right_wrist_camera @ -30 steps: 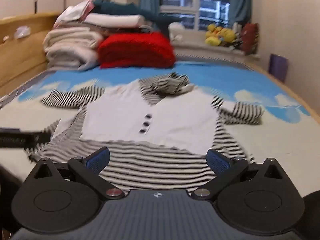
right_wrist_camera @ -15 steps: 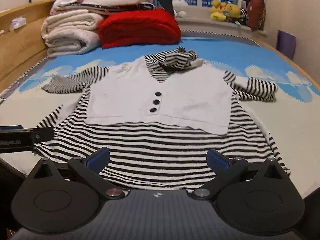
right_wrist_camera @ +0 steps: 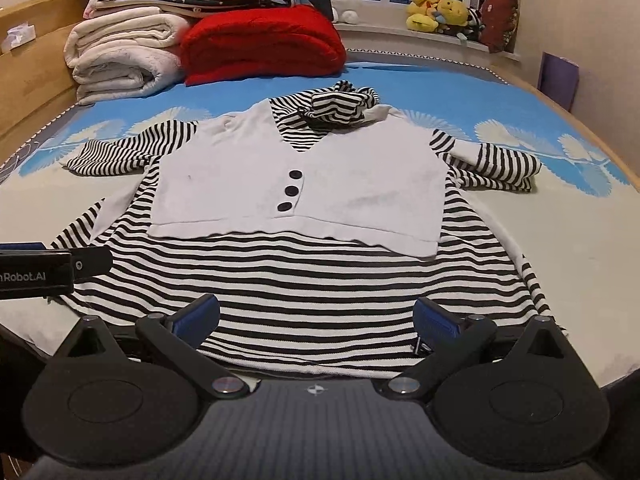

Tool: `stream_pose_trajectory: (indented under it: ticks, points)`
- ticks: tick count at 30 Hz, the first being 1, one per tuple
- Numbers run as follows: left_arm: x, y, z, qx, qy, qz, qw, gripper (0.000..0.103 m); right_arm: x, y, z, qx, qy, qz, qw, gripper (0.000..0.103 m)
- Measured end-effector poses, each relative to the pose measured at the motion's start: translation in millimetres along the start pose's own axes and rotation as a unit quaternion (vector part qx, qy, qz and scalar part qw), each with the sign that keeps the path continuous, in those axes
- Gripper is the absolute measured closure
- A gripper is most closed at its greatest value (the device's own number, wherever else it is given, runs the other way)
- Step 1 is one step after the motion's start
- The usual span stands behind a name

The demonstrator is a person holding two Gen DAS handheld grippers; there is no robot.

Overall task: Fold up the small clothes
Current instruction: 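Move both grippers toward the striped shirt's sleeves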

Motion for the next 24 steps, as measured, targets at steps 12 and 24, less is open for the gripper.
stream_pose_trajectory:
  ticks: [12, 24]
  points:
    - [-0.9, 4.5, 2.8, 0.005, 0.005, -0.008, 0.9999, 0.009, -0.3, 1.2, -0.6, -0.001, 0.001, 0.003, 1.000, 0.001]
    - [-2.5, 1.8, 2.4, 0.002, 0.006, -0.007, 1.0000, 0.009, -1.6, 1.7, -0.9, 0.003, 0.005, 0.013, 1.000, 0.001]
Point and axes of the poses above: each gripper's, at about its wrist camera, not at the fingertips, and x roughly against the way its jaws point, y to its left, z to its underside, the point moved 1 cm from there along -x, roughly the way its jaws point, and after that the axes turned 5 degrees about -y, right-handed, at the moved point
